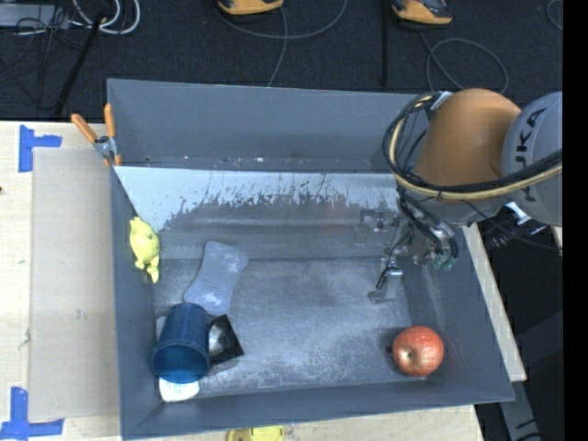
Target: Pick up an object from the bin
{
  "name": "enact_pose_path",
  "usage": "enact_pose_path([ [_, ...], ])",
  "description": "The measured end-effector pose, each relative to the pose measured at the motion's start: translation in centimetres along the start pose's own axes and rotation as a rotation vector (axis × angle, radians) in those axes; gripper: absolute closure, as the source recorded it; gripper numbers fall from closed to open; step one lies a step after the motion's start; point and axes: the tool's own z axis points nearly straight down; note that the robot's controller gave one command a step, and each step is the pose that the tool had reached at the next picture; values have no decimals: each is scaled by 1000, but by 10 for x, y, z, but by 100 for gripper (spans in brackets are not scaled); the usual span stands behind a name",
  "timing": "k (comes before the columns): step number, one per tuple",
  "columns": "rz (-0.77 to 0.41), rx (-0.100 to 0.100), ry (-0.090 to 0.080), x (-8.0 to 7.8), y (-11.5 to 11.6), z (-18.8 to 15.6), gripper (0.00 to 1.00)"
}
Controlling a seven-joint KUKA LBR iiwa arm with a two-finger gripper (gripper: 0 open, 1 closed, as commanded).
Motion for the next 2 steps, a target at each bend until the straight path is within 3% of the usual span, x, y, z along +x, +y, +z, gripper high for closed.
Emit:
enact_pose_path([
  [1, -1, 0, -8, -2, 0, -5, 0],
  [2, -96, 1, -5, 20, 8, -16, 0],
])
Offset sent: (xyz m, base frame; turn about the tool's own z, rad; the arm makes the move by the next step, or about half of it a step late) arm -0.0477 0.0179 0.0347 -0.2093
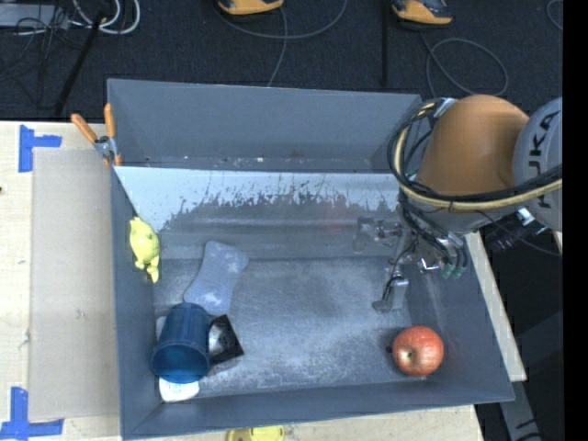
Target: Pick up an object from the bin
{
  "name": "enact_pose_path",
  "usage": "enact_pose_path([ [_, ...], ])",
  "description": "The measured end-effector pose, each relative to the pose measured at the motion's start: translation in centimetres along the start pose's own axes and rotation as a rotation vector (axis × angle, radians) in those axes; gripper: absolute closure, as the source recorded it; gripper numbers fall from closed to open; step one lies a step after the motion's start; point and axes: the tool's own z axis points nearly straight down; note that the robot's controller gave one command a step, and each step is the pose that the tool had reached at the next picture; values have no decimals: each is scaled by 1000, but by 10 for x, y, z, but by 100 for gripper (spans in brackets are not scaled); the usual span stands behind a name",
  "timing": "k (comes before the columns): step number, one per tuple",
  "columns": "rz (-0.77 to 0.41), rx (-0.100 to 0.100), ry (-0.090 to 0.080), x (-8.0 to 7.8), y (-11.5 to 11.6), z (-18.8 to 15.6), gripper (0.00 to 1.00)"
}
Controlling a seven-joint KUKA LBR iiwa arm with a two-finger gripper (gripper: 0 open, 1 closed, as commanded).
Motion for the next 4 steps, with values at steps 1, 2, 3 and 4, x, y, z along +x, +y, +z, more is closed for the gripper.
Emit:
enact_pose_path([
  [1, -8, -1, -3, 24, 7, -1, 0],
  [2, 136, 0, -1, 29, 28, -1, 0],
  [3, -25, -2, -8, -2, 0, 19, 0],
  [4, -62, 5, -3, -10, 12, 45, 0],
])
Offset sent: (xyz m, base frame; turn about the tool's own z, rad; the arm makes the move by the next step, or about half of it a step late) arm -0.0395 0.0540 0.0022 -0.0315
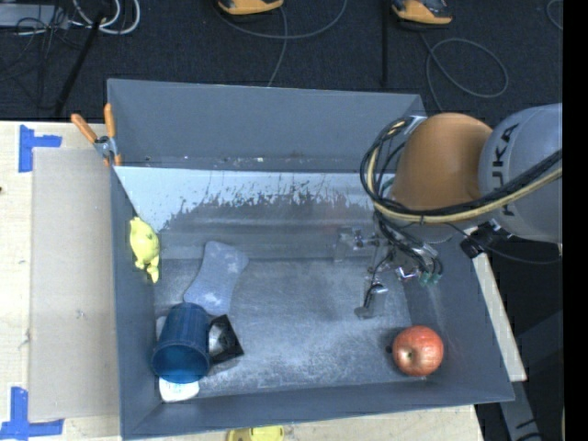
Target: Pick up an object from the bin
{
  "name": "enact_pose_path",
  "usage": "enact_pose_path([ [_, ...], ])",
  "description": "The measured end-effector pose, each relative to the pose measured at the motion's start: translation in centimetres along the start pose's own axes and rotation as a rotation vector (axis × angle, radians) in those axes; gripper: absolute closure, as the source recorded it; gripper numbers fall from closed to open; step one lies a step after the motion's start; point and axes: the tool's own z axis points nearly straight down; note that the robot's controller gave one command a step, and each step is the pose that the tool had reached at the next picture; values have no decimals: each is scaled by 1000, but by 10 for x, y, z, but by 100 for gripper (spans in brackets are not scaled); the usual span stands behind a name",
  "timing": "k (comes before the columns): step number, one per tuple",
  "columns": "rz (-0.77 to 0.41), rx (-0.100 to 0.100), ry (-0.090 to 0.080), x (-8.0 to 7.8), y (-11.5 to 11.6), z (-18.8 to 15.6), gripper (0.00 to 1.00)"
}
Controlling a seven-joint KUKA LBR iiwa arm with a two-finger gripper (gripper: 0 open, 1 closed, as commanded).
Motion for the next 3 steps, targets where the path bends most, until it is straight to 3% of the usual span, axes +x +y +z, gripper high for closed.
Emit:
enact_pose_path([
  [1, -37, -11, -1, -7, 12, 18, 0],
  [2, -65, -2, 2, 22, 12, 16, 0],
  [3, -114, -5, 2, 25, 74, 6, 0],
])
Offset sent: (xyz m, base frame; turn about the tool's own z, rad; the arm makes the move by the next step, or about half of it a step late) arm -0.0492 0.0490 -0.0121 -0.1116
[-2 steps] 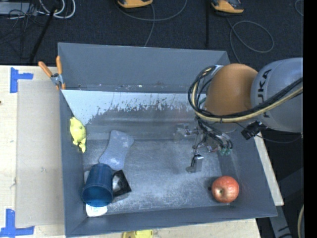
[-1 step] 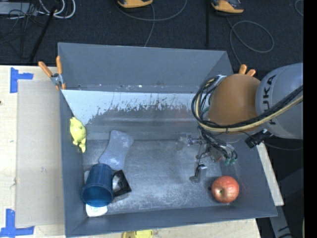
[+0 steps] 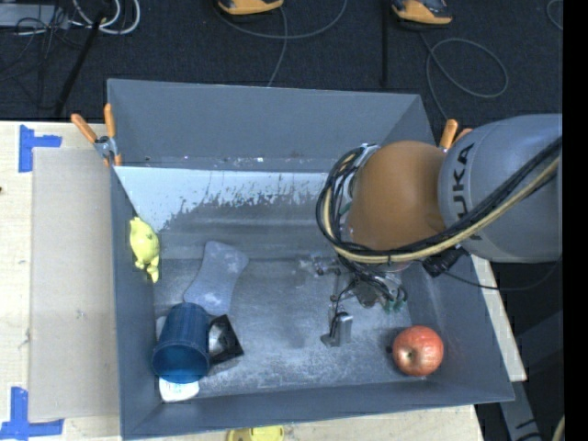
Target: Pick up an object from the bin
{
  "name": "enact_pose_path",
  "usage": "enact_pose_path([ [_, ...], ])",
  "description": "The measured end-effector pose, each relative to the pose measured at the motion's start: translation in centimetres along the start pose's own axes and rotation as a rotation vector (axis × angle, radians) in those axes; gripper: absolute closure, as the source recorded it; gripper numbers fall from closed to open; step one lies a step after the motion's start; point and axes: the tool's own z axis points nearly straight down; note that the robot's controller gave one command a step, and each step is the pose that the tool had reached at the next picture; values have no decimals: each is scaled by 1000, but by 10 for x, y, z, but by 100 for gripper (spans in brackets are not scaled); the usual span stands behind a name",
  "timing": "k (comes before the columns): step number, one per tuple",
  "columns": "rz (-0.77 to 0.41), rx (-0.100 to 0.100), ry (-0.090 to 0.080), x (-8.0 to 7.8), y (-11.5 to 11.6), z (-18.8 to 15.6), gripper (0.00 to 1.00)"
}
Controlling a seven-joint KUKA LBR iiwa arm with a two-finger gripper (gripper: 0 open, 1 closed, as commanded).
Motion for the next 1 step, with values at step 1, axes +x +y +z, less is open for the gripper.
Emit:
enact_pose_path([
  [1, -68, 0, -1, 15, 18, 5, 0],
])
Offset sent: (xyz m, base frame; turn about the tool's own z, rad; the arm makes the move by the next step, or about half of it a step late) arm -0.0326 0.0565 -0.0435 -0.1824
